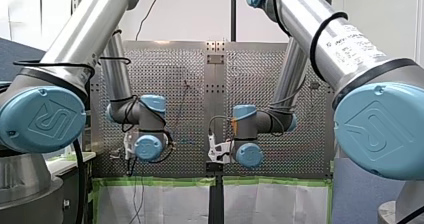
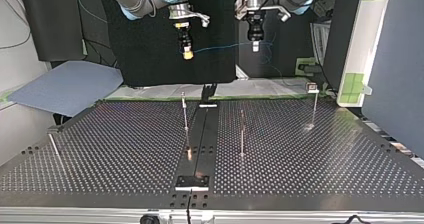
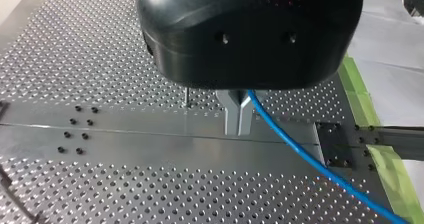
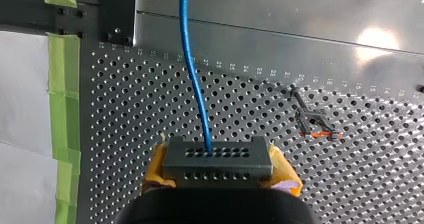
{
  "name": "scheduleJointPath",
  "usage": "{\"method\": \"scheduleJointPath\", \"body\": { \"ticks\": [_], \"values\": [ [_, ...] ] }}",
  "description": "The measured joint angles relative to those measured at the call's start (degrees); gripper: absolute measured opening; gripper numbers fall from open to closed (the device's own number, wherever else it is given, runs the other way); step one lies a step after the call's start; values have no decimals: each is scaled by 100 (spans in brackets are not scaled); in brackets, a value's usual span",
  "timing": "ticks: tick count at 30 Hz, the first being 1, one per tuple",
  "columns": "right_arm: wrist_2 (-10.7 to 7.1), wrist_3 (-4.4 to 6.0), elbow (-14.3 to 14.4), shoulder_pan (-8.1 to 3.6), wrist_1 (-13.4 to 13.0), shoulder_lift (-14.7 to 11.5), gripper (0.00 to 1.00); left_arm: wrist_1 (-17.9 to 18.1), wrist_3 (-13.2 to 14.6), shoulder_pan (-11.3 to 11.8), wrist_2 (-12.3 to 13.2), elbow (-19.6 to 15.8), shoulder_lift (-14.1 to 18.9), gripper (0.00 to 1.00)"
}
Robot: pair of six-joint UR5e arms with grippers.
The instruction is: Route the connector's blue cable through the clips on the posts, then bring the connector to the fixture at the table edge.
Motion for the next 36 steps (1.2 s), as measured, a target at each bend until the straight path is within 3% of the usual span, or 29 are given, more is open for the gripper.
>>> {"method": "scheduleJointPath", "body": {
  "ticks": [7,25,29,36],
  "values": [
    [0,0,0,0,0,2,0,-162,129,-8,20,114,-2,0],
    [-20,3,-4,-21,20,-16,0,-141,156,14,-10,135,-38,0],
    [-61,94,-110,-58,153,-152,0,-90,95,-24,-80,242,-108,0],
    [-135,408,-198,-23,479,-477,0,-360,-11,-51,-132,527,146,0]
  ]
}}
